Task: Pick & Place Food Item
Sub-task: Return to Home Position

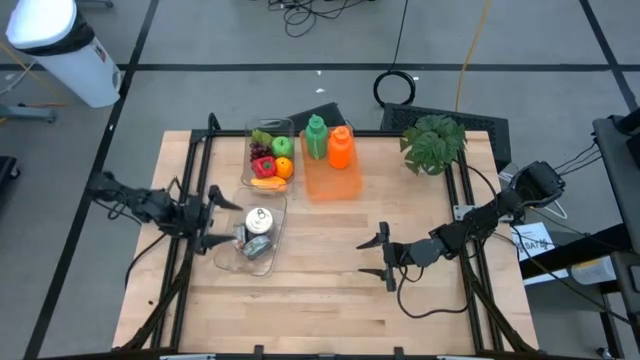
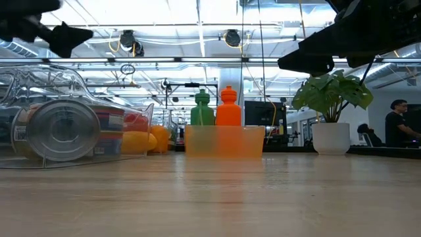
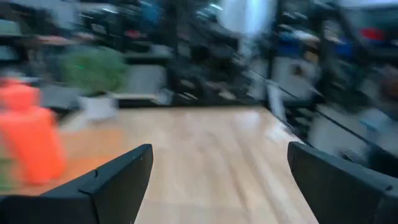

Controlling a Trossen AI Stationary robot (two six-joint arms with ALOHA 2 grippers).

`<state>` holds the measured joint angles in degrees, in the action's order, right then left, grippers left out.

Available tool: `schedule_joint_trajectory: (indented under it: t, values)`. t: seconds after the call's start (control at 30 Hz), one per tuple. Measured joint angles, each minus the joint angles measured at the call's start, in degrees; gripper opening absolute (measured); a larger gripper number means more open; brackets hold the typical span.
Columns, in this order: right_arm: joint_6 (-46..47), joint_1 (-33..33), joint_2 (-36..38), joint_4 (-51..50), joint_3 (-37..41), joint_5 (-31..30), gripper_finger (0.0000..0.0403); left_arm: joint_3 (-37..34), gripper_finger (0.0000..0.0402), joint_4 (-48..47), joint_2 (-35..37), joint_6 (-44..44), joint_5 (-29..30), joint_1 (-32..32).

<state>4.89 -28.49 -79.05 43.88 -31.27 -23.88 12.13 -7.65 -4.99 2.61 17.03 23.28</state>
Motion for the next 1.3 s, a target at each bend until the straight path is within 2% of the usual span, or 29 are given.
schedule_joint_trajectory:
  t: [0.07,0.13,0.37,0.5,0.6,0.9,1.3]
  values:
    - [0.00,0.00,0.00,0.00,0.00,0.00,0.0265,-1.48,0.0383,-1.96,2.88,-0.74,-4.39,-0.52]
    - [0.00,0.00,0.00,0.00,0.00,0.00,0.0265,-2.35,0.0386,-2.01,4.94,-1.07,-5.51,-0.99]
    - [0.00,0.00,0.00,0.00,0.00,0.00,0.0265,-5.01,0.0381,-2.70,4.71,0.80,-5.39,-4.52]
    - [0.00,0.00,0.00,0.00,0.00,0.00,0.0265,-6.61,0.0380,-1.94,4.72,-1.28,-10.81,-5.95]
    - [0.00,0.00,0.00,0.00,0.00,0.00,0.0265,-7.95,0.0386,-0.75,4.14,-2.62,-12.03,-6.46]
    - [0.00,0.00,0.00,0.00,0.00,0.00,0.0265,-8.05,0.0390,0.21,3.68,0.20,-3.55,-7.58]
    - [0.00,0.00,0.00,0.00,0.00,0.00,0.0265,-8.07,0.0390,0.58,3.52,0.64,-3.16,-7.62]
